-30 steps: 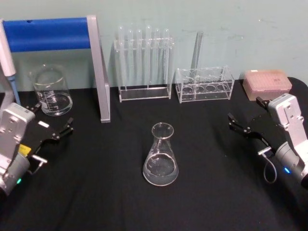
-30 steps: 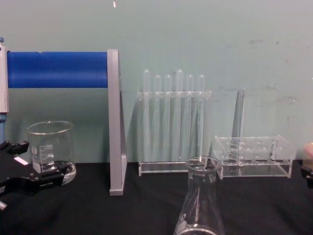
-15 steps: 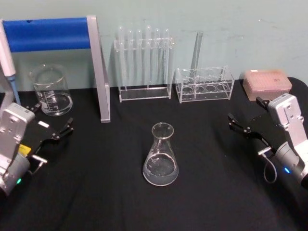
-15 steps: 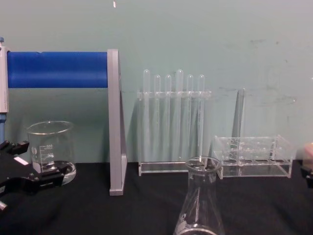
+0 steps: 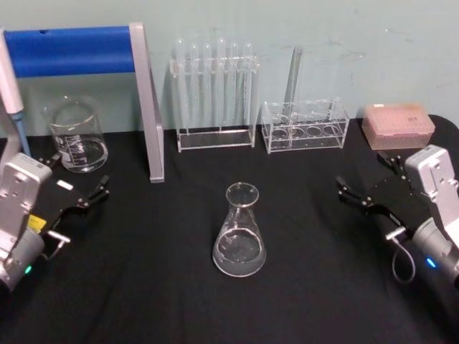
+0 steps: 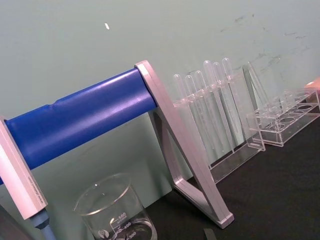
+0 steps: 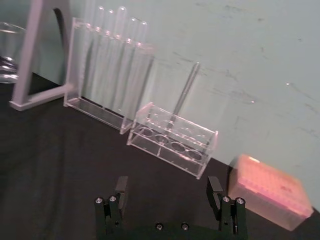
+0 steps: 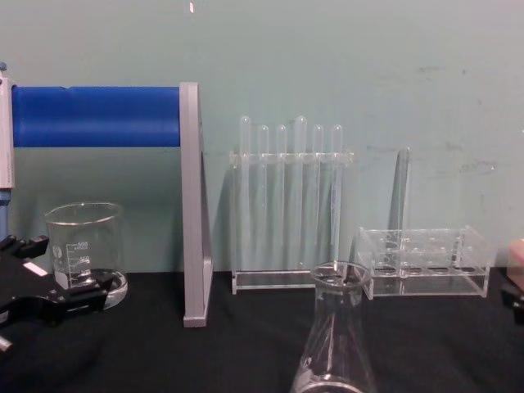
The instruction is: Grasp the erlenmeyer flask with one hand, shake it three times, then place it back.
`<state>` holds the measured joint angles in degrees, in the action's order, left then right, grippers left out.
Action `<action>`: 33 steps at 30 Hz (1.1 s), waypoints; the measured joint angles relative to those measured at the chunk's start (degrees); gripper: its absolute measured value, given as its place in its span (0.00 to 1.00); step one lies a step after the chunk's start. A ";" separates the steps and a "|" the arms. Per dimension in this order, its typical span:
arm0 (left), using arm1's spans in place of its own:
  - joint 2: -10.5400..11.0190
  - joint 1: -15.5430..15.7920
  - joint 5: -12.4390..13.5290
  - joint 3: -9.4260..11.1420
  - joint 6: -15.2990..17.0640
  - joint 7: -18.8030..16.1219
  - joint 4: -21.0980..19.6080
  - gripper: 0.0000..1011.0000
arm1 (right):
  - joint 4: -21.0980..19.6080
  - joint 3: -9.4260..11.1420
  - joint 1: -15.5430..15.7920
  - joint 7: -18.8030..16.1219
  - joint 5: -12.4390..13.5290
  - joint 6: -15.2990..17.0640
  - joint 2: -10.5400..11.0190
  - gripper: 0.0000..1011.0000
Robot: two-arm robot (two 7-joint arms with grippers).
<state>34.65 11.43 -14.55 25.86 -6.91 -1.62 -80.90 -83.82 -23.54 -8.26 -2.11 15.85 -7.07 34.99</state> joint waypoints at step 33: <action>0.00 0.00 0.00 0.00 0.00 0.00 0.00 0.99 | -7.35 -0.78 4.84 -17.36 7.83 1.11 -4.34 0.99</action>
<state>34.64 11.43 -14.55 25.86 -6.91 -1.62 -80.90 -91.16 -24.32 -3.42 -19.47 23.67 -5.96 30.65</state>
